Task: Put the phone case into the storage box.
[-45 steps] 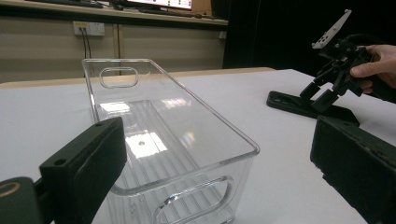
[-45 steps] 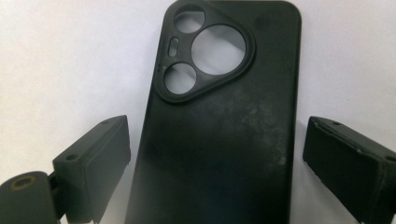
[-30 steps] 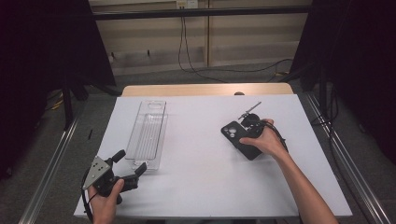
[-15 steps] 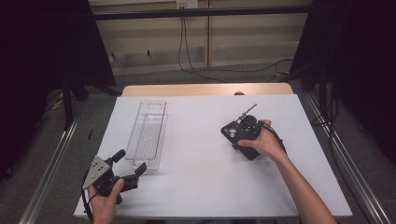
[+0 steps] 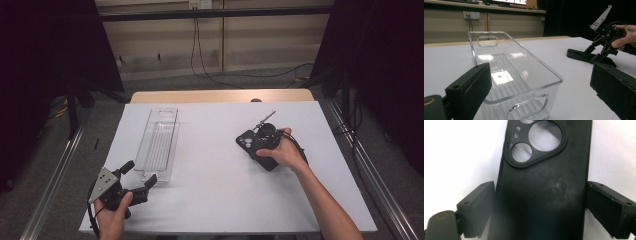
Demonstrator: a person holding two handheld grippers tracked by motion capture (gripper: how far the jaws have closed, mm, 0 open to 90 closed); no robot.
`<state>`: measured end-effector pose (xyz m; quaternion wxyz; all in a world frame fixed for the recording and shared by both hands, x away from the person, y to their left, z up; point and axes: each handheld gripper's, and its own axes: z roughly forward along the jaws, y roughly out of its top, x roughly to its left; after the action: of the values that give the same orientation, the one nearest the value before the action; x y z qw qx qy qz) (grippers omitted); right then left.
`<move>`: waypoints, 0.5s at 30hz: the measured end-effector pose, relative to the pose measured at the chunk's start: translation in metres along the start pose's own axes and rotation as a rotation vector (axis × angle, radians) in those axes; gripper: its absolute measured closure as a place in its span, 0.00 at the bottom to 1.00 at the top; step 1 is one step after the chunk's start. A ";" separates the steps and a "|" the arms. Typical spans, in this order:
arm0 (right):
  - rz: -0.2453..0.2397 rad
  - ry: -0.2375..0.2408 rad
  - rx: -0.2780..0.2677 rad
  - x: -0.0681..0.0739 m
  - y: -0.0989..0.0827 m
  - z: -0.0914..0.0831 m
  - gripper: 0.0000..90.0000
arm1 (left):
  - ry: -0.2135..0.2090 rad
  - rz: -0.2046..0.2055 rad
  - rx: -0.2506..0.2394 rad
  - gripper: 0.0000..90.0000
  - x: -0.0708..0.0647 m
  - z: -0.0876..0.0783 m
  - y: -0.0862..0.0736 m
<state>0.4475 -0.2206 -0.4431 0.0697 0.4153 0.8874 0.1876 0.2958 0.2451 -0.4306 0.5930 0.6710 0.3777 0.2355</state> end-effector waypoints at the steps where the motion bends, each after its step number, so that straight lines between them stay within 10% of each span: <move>1: 0.004 -0.001 0.001 0.000 0.000 0.000 0.13 | 0.000 0.000 0.000 0.04 0.000 0.000 0.000; 15: 0.013 0.008 -0.005 -0.001 0.000 -0.002 0.15 | 0.001 0.001 0.000 0.04 0.000 0.000 0.000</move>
<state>0.4475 -0.2226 -0.4410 0.0661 0.4202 0.8844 0.1918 0.2960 0.2453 -0.4307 0.5928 0.6711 0.3776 0.2360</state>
